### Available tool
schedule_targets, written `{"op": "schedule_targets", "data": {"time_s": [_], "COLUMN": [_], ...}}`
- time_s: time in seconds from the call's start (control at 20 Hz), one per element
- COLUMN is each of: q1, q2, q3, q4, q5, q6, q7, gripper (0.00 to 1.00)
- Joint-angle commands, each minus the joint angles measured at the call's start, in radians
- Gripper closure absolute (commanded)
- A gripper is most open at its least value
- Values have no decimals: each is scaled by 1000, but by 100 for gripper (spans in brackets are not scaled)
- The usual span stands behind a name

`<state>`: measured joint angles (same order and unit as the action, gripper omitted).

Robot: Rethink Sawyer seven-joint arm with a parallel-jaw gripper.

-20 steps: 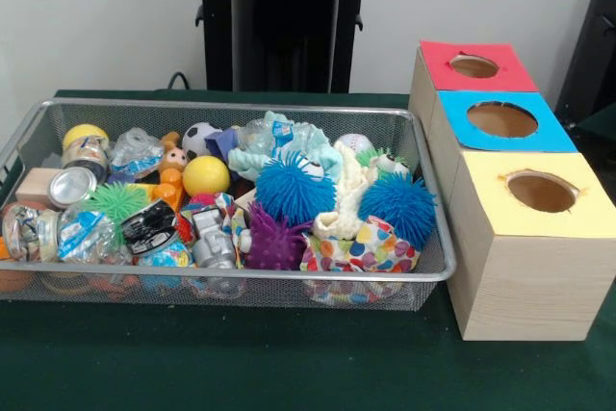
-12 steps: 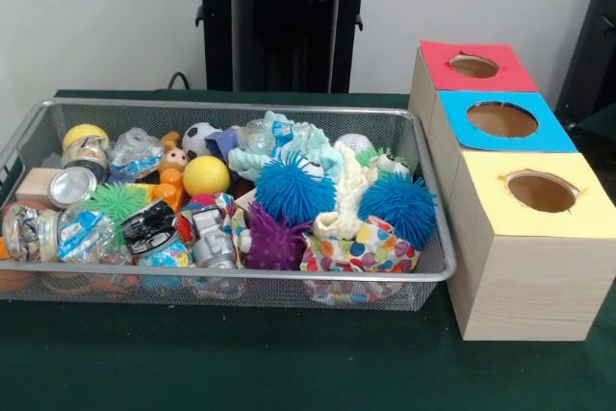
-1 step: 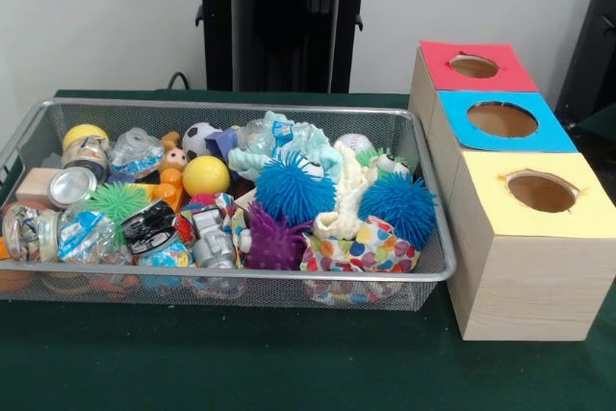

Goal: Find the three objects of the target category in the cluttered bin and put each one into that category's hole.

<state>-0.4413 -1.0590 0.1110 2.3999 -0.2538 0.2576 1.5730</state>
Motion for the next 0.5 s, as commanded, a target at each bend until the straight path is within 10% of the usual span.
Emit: {"op": "schedule_targets", "data": {"time_s": [0.05, 0.5], "q1": [9, -6], "q2": [50, 146], "q3": [42, -17], "q4": [15, 8], "q5": [-75, -195], "q6": [-46, -162], "q7": [76, 99], "gripper": [0, 0]}}
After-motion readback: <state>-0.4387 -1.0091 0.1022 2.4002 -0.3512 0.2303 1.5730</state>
